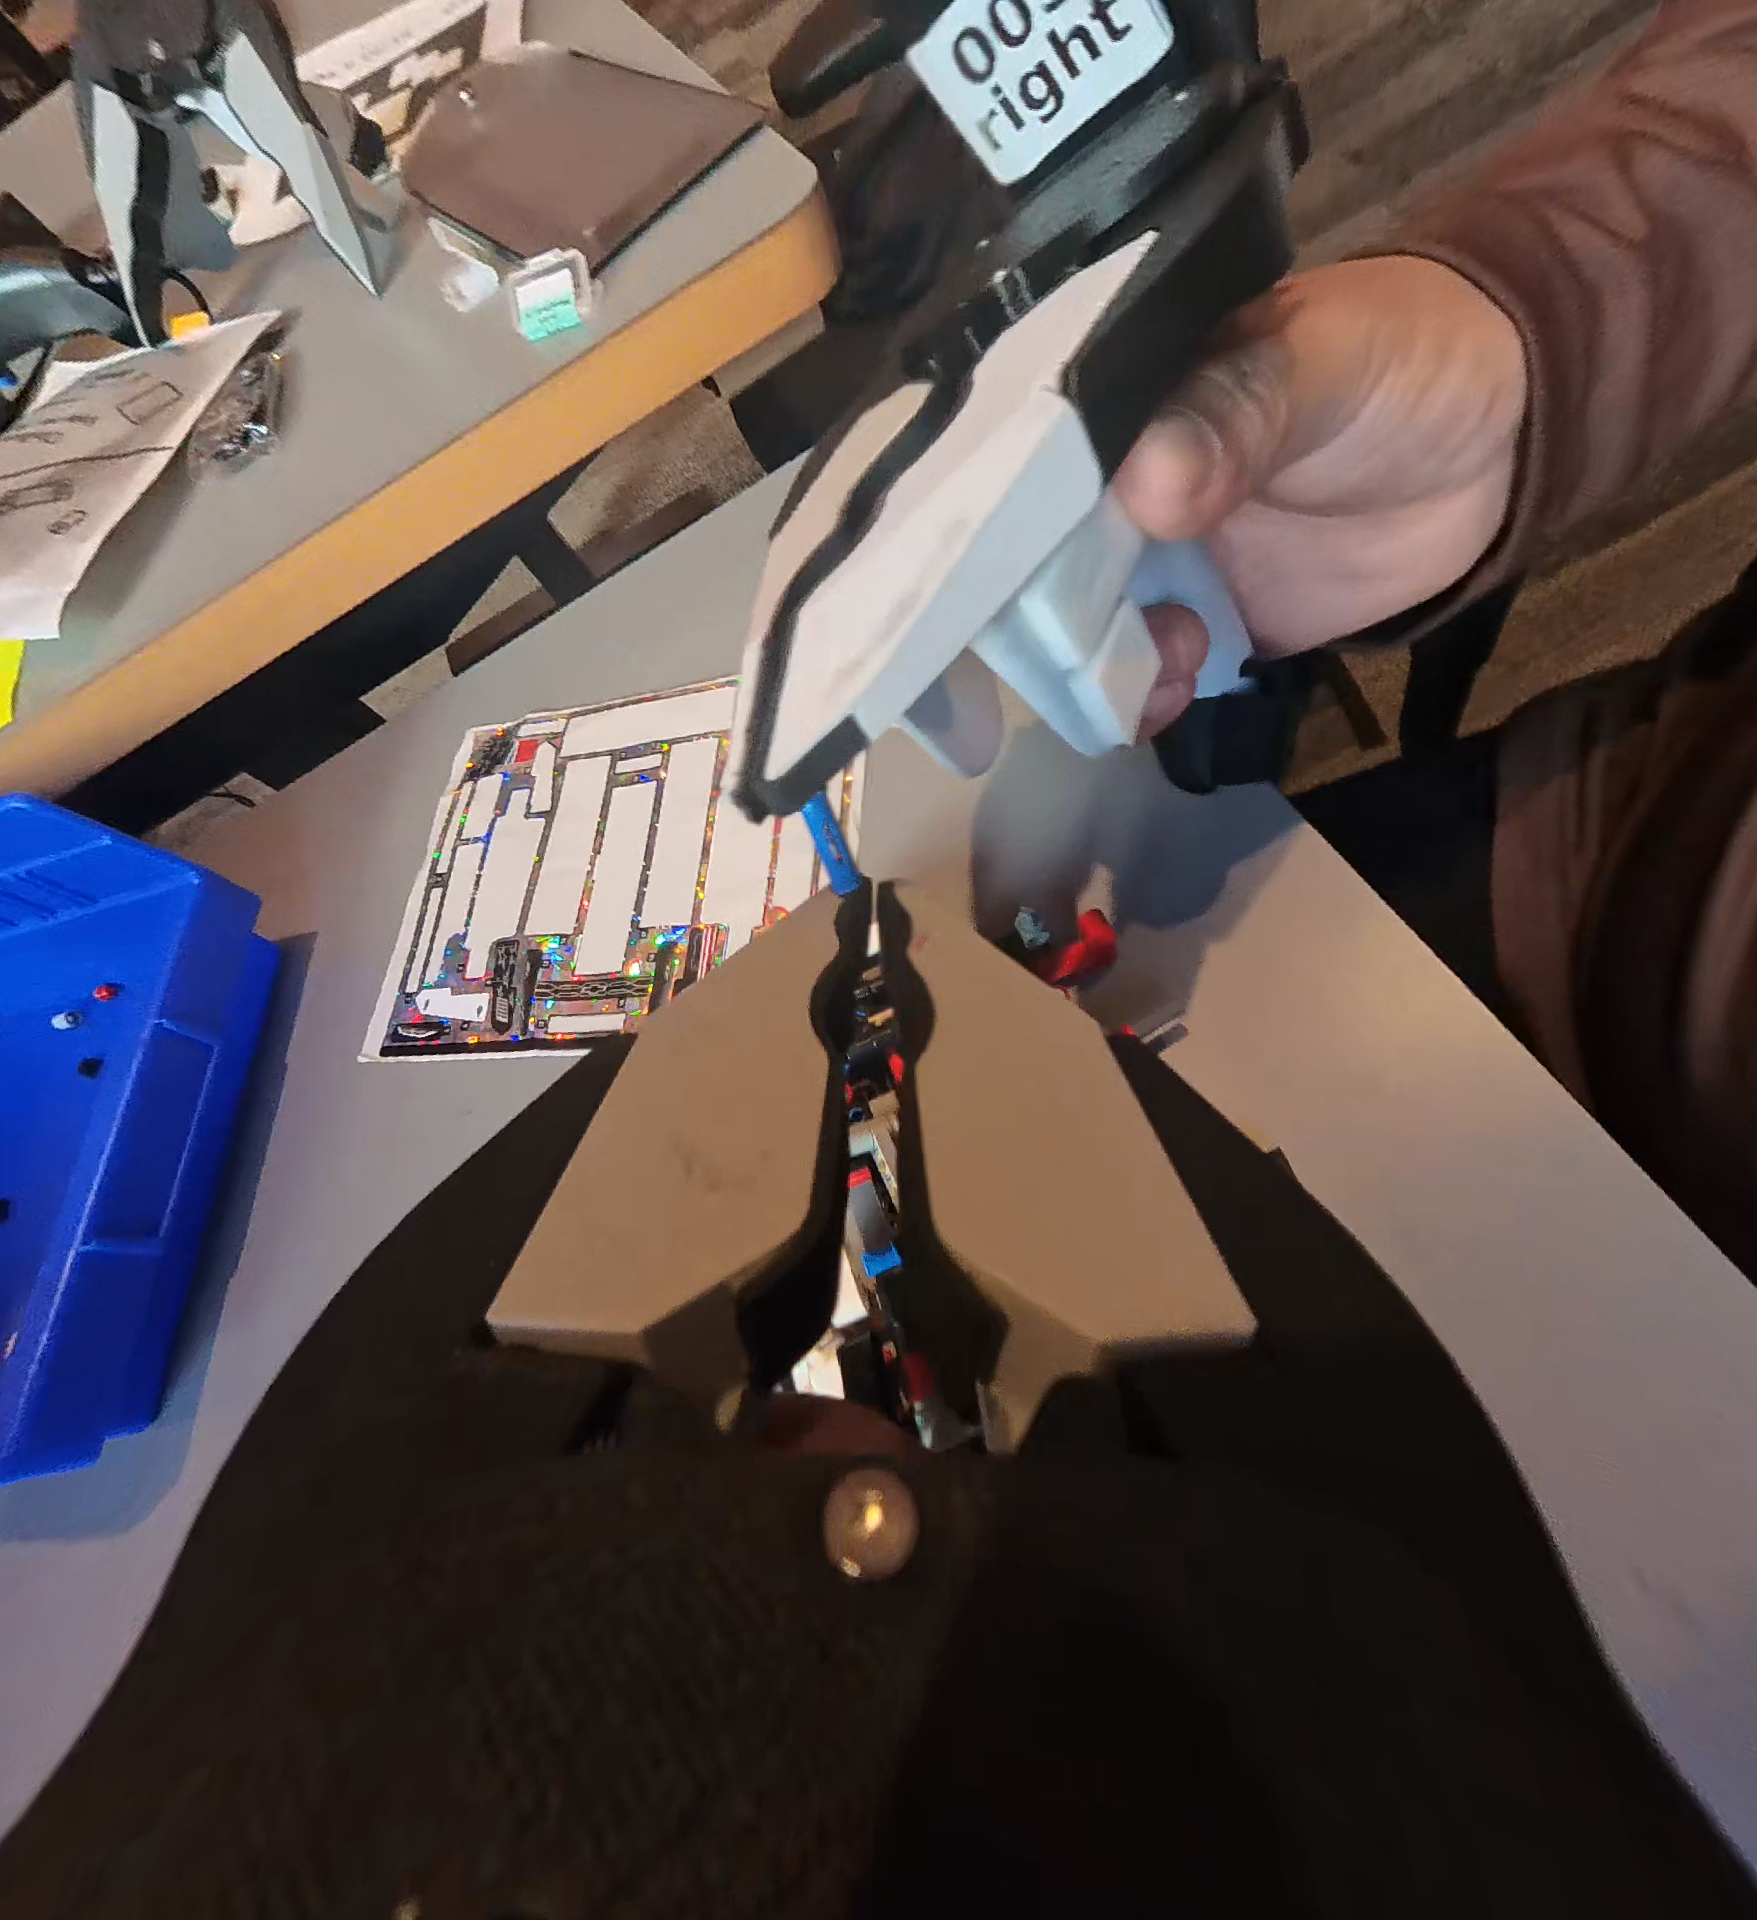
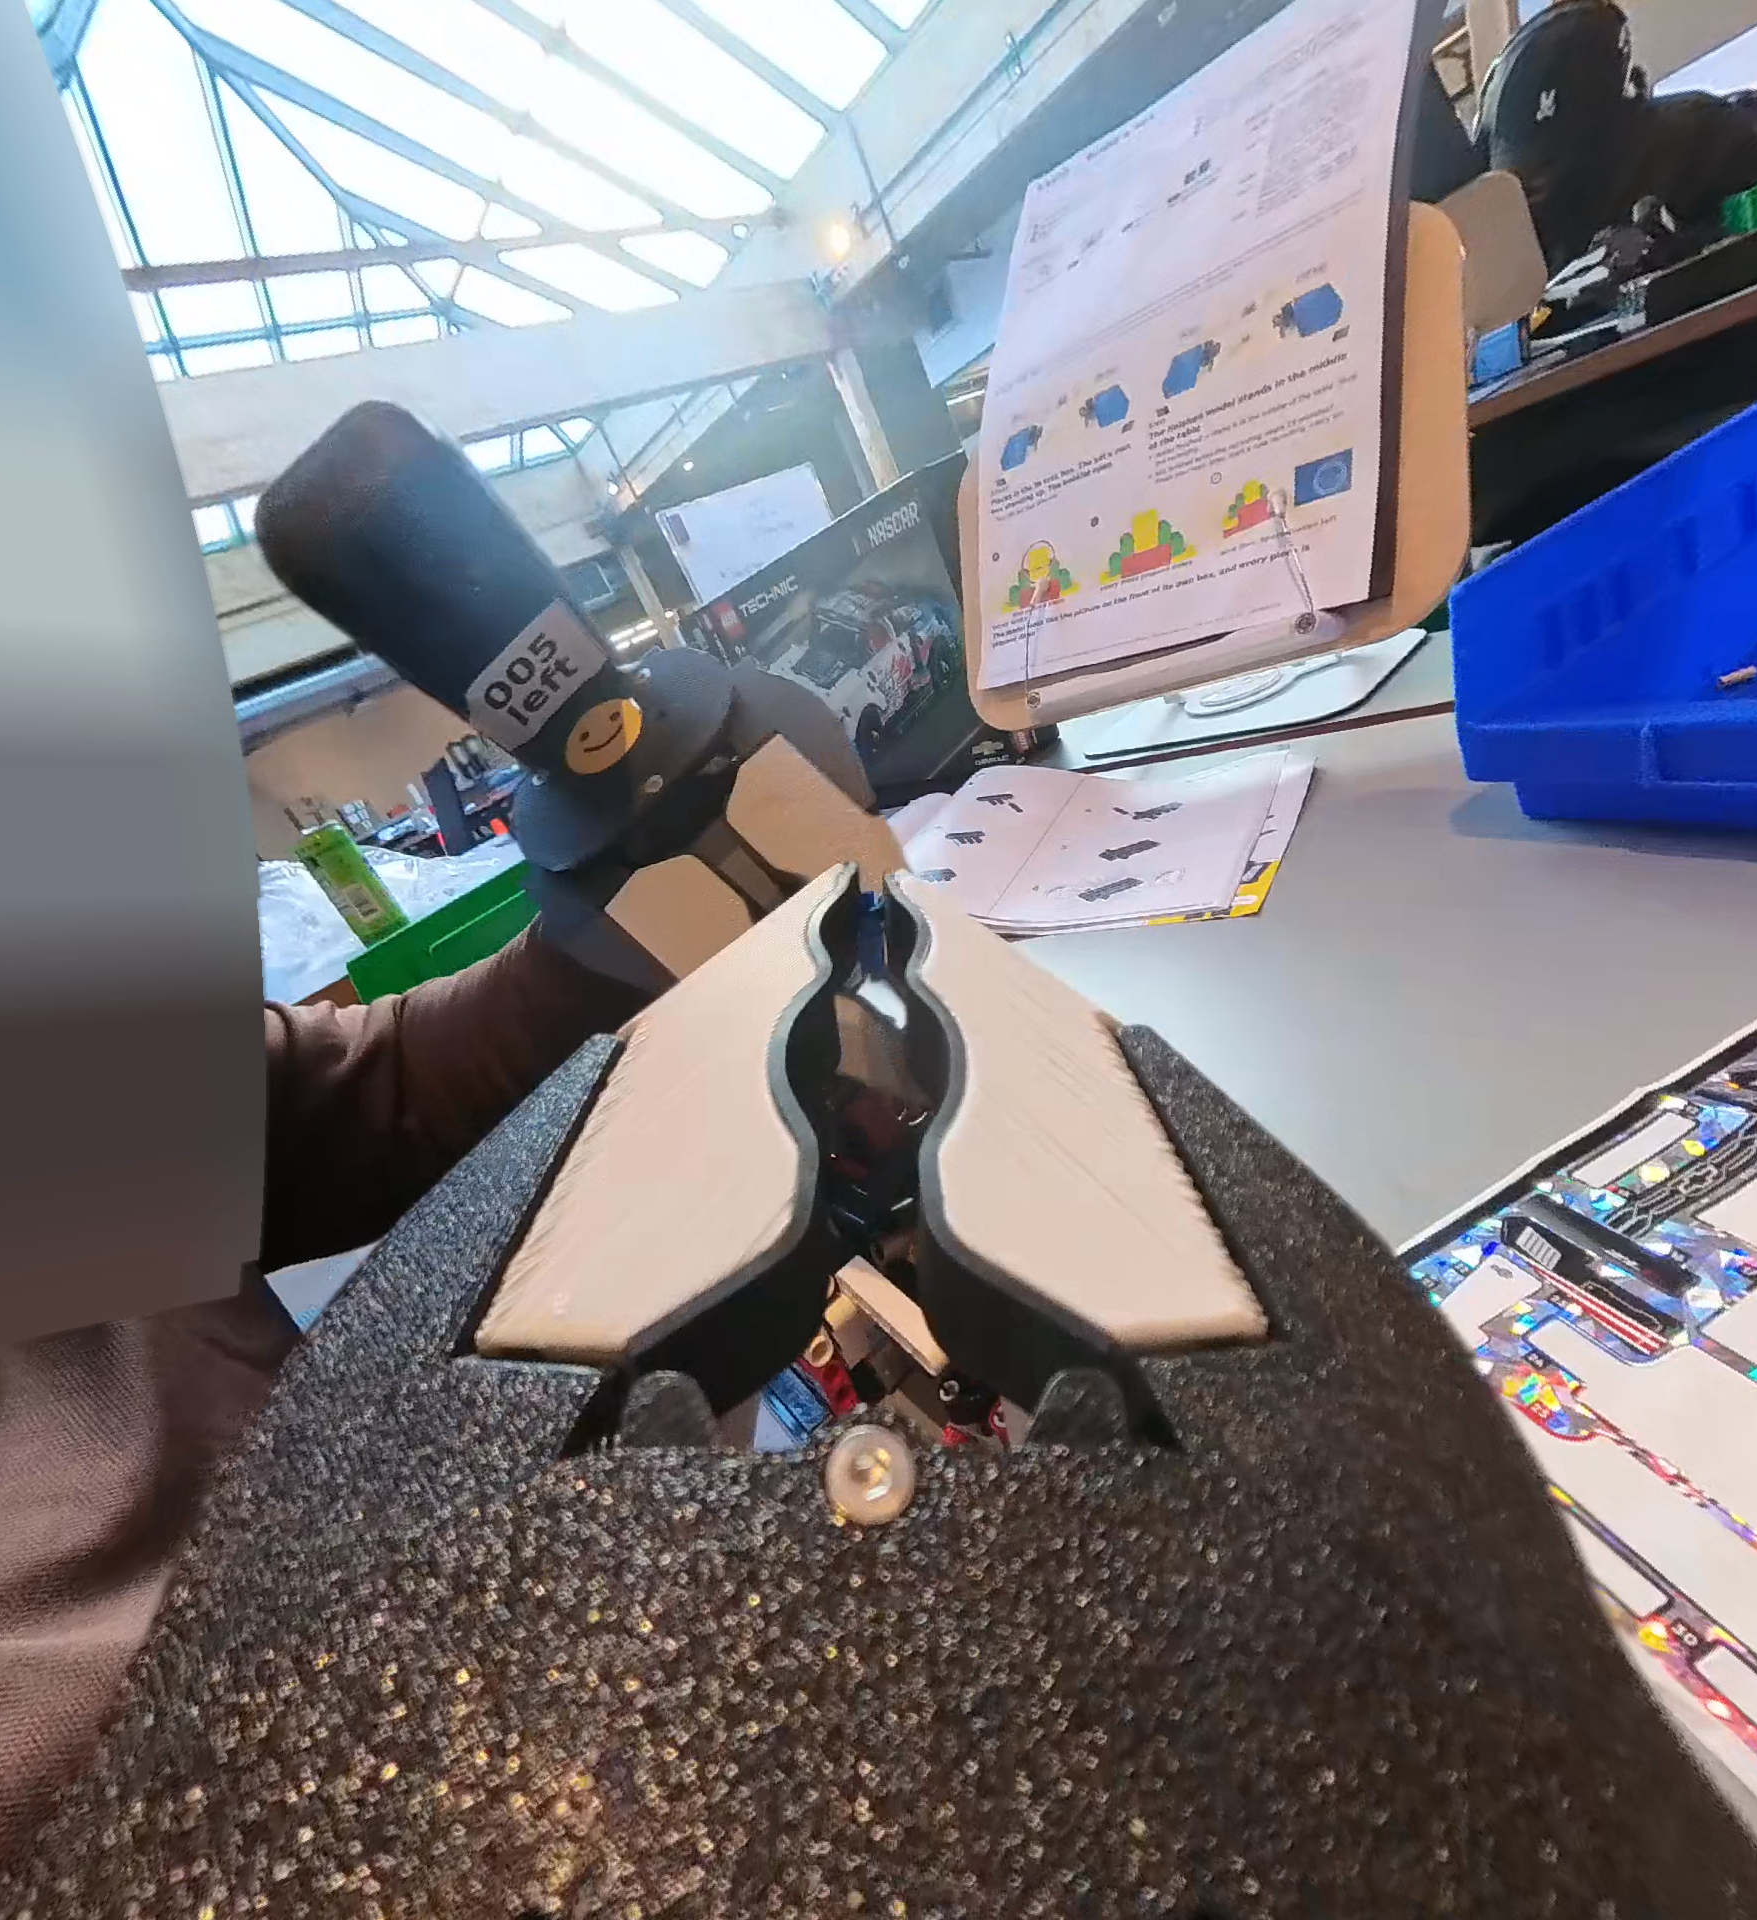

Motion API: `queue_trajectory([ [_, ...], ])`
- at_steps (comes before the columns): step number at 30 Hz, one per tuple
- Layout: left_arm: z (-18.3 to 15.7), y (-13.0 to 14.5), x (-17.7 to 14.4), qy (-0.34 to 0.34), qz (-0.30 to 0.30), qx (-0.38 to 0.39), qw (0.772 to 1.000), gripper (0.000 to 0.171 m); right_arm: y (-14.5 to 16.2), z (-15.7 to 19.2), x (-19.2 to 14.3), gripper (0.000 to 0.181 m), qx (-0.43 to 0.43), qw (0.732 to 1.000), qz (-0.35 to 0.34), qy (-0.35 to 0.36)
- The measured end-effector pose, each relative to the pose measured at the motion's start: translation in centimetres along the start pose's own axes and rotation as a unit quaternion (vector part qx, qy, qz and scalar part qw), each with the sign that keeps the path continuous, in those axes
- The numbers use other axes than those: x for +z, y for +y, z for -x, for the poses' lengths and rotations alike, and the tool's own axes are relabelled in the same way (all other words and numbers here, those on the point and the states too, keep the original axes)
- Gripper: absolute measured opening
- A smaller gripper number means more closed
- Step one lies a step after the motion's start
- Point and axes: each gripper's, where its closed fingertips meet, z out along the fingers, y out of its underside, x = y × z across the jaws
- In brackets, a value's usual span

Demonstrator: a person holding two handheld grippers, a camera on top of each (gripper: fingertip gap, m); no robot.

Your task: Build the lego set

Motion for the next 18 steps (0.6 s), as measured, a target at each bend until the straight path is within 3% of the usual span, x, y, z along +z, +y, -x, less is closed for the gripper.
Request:
queue_trajectory([
  [3,0.5,0.0,0.0,-0.006,-0.002,-0.030,1.000,0.016,0.2,0.4,0.1,0.004,-0.010,1.000,0.006,-0.003],
  [4,0.4,-0.2,0.0,0.000,-0.007,-0.032,0.999,0.016,0.3,0.4,0.2,0.004,-0.012,1.000,0.007,-0.002],
  [6,0.1,-0.6,-0.3,0.006,-0.019,-0.025,0.999,0.000,0.2,0.4,0.3,0.004,-0.014,1.000,0.003,-0.002],
  [10,0.6,-0.1,-0.3,-0.012,0.003,-0.012,1.000,0.000,0.5,0.2,0.3,0.004,-0.039,0.999,0.028,0.006],
  [18,-0.6,1.6,0.4,-0.009,0.066,0.052,0.996,0.000,3.5,-0.1,-0.9,0.005,-0.138,0.967,0.214,0.002],
])
